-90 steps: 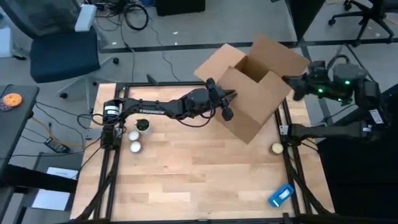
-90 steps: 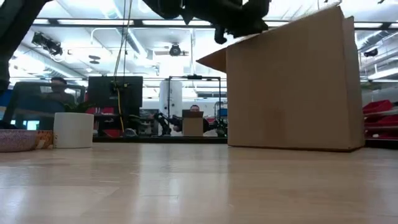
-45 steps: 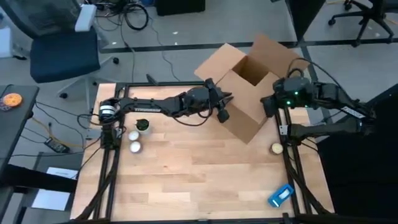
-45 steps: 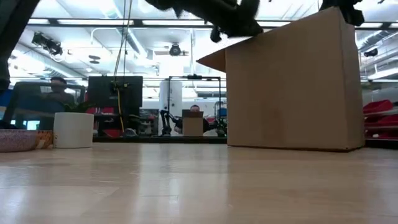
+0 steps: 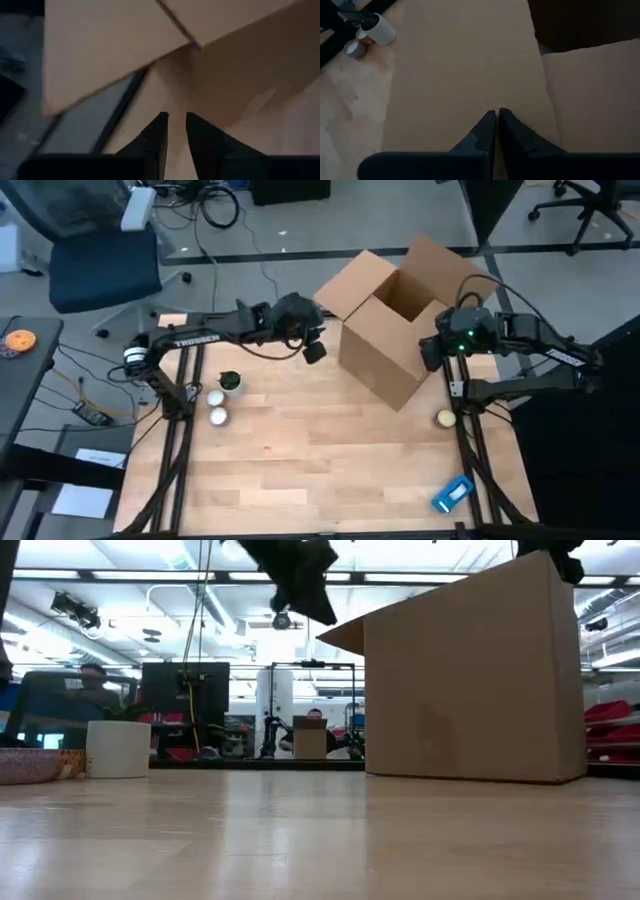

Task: Wrap mug
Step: Close the box

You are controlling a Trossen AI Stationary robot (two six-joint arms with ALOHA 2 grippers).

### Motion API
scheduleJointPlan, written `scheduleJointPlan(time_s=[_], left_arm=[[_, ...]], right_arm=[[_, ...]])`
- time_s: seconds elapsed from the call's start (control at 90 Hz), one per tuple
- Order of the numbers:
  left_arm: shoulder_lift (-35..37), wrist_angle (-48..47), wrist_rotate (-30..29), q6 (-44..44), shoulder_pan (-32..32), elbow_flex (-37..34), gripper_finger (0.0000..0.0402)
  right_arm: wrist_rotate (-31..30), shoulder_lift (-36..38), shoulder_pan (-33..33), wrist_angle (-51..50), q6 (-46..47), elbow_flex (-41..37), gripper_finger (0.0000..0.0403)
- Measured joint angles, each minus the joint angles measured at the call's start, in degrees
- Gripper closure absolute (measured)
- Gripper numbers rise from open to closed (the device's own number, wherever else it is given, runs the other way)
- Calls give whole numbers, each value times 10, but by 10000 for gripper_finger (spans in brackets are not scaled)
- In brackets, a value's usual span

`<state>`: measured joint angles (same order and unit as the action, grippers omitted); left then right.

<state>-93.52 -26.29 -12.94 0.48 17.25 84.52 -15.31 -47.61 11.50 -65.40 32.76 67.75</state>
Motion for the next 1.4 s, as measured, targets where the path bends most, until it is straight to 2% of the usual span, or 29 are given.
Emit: scheduleJointPlan(time_s=[0.122,0.256,0.389,0.5,0.578,0.733,0.844,1.222,1.4], left_arm=[[-18,135,-11,-35,31,-76,348],[-18,382,-6,-57,46,-157,348],[-24,574,-5,-70,48,-234,348],[-21,710,-1,-72,47,-266,348],[-20,759,18,-74,44,-277,348],[-22,816,102,-69,22,-276,348],[-21,815,120,-65,8,-265,348],[-40,799,94,-84,0,-252,348],[-36,746,-28,-101,0,-276,348]], right_arm=[[-1,0,-14,1,9,0,403],[2,0,-17,2,21,0,403],[5,0,-17,-3,22,0,403],[6,0,-17,-3,22,0,403],[7,0,-17,-3,21,0,403],[8,0,-17,-3,21,0,403],[8,0,-17,-3,21,0,403],[16,0,-17,11,32,-1,403],[24,0,-17,11,32,-1,403]])
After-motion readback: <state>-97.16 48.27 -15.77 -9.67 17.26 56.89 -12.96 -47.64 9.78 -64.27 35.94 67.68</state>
